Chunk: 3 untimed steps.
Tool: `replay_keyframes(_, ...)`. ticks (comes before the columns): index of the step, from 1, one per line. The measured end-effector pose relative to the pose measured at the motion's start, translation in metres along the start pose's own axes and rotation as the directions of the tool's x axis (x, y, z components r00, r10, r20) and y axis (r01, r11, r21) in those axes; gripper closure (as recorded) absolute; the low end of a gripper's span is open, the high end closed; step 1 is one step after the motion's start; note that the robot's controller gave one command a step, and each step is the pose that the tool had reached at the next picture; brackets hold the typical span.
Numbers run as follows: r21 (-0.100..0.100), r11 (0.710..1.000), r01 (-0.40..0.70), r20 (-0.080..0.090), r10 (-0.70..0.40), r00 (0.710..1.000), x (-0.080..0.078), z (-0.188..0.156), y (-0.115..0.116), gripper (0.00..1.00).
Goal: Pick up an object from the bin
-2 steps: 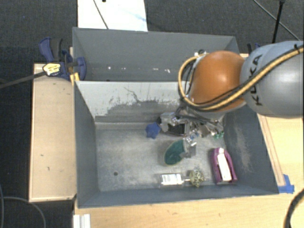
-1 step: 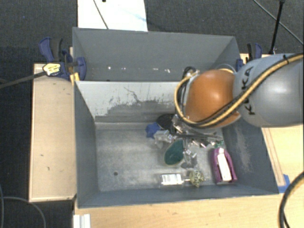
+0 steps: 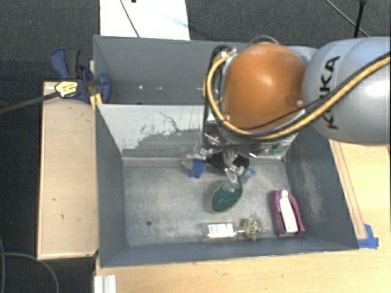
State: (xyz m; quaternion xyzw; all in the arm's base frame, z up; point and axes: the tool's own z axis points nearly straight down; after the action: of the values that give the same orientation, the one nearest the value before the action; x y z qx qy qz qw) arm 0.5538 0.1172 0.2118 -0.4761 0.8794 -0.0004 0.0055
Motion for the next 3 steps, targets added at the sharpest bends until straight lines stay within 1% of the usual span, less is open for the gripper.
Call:
replay_keyframes(1, -0.009, 0.998, 0.059, -0.012, -0.059, 0.998, 0.044, 0.067, -0.040, 0.00)
replay_keyframes(2, -0.014, 0.999, 0.051, -0.013, -0.051, 0.999, 0.070, 0.142, -0.013, 0.00)
replay_keyframes(3, -0.007, 0.999, 0.049, -0.007, -0.050, 0.999, 0.068, 0.138, -0.016, 1.00)
